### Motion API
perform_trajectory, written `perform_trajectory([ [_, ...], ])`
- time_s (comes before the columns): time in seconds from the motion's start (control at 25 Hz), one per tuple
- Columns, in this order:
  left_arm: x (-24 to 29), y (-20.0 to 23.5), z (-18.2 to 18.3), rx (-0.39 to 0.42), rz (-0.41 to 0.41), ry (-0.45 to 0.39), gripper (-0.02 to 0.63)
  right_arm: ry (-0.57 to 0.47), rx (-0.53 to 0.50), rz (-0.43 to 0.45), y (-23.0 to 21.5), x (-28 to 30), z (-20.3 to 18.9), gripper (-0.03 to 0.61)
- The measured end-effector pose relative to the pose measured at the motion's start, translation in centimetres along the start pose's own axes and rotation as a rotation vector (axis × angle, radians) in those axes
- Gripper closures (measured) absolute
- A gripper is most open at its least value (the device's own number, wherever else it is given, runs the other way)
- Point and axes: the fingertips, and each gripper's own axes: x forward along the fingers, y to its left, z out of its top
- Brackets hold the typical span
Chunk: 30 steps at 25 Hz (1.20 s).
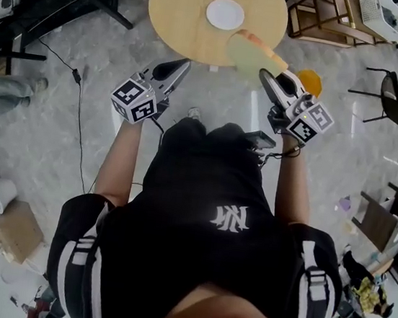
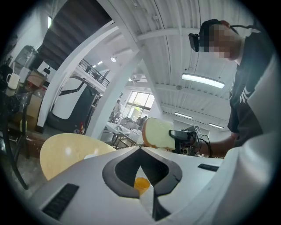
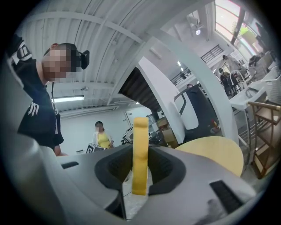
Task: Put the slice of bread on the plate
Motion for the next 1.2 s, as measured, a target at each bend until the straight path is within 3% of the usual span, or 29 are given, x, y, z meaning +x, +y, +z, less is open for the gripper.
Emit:
perform_trajectory([
  [0.28,2.2,4.5,-0.1,-0.054,0.013,0.017,0.601,0.029,0.042,-0.039,-4.3,1.9,-0.3,0.486],
  [0.52,6.1,7.5,0.2,-0.071,0.038,0.048,0.601,0.034,0.073,-0.019,-9.5,3.6,0.4,0.486],
  [0.92,12.3,14.8,1.2,-0.122,0.138,0.115,0.601,0.119,0.168,0.11,-19.1,10.0,0.8,0.486],
  [1.2,12.7,17.5,-0.1,-0.149,0.212,0.148,0.601,0.187,0.254,0.176,-21.6,13.2,-1.4,0.486],
])
